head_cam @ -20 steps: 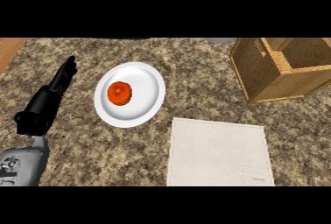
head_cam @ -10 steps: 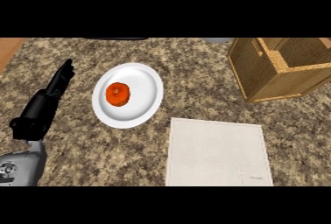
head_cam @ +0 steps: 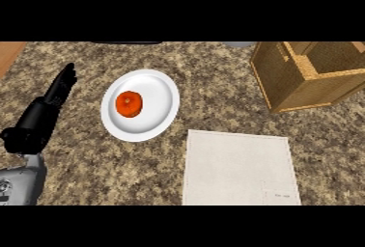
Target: Pick the cupcake from the placemat and place it in the basket
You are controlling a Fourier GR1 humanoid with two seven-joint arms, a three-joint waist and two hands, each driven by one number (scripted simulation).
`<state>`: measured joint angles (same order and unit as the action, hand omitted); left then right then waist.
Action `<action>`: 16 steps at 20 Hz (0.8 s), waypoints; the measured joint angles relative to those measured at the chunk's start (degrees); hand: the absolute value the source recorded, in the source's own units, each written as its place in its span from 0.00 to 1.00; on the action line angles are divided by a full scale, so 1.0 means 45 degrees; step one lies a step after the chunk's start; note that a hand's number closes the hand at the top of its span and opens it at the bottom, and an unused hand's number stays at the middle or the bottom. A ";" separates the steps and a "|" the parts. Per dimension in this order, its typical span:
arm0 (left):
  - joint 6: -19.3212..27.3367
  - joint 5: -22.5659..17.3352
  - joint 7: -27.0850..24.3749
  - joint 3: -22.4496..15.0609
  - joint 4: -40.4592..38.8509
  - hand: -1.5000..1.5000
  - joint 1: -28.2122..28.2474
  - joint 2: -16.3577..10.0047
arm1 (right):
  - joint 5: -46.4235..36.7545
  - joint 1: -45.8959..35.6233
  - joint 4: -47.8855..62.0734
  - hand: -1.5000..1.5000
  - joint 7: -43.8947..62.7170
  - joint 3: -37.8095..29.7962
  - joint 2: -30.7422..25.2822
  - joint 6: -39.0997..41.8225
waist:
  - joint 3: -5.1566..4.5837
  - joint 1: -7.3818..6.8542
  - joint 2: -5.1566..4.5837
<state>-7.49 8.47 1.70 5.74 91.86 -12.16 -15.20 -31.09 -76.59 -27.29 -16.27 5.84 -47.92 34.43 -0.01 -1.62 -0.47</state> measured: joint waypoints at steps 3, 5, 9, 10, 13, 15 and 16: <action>0.0109 0.0166 -0.0372 -0.0050 -0.0337 0.50 0.0061 0.0115 | -0.0734 0.0095 -0.0049 0.00 -0.0681 0.0532 -0.0152 -0.0093 | 0.0000 0.0032 -0.0015; 0.0128 0.0216 -0.0419 -0.0095 -0.0449 0.50 -0.0018 0.0183 | -0.0977 -0.0029 0.0285 0.00 -0.0992 0.0622 -0.0098 0.0105 | 0.0000 0.0020 -0.0020; 0.0087 0.0225 -0.0523 0.0027 -0.0662 0.50 -0.0150 0.0112 | -0.1077 -0.0124 0.0751 0.00 -0.1413 0.0524 0.0111 0.0648 | -0.0001 0.0040 -0.0009; 0.0126 0.0238 -0.0637 0.0092 -0.0773 0.50 -0.0185 0.0107 | -0.1081 -0.0152 0.0853 0.00 -0.1414 0.0483 0.0172 0.0745 | -0.0001 0.0053 -0.0005; 0.0103 0.0244 -0.0321 0.0014 -0.0358 0.50 -0.0031 0.0161 | -0.0845 -0.0226 0.1283 0.00 -0.1470 0.0058 0.0197 0.0755 | 0.0003 0.0023 0.0007; 0.0059 0.0189 -0.0395 0.0092 -0.0457 0.50 -0.0035 0.0137 | -0.0395 -0.0368 0.1452 0.00 -0.1214 -0.0483 0.0403 0.0758 | 0.0002 0.0066 0.0026; 0.0024 0.0159 -0.0400 0.0130 -0.0527 0.50 -0.0114 0.0103 | -0.0078 -0.0430 0.1687 0.00 -0.1091 -0.0863 0.0450 0.0745 | 0.0002 0.0071 0.0017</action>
<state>-7.38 9.19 -0.10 6.33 89.48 -12.68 -14.74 -31.45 -78.52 -19.70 -21.18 1.96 -45.90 37.79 0.00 -1.30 -0.39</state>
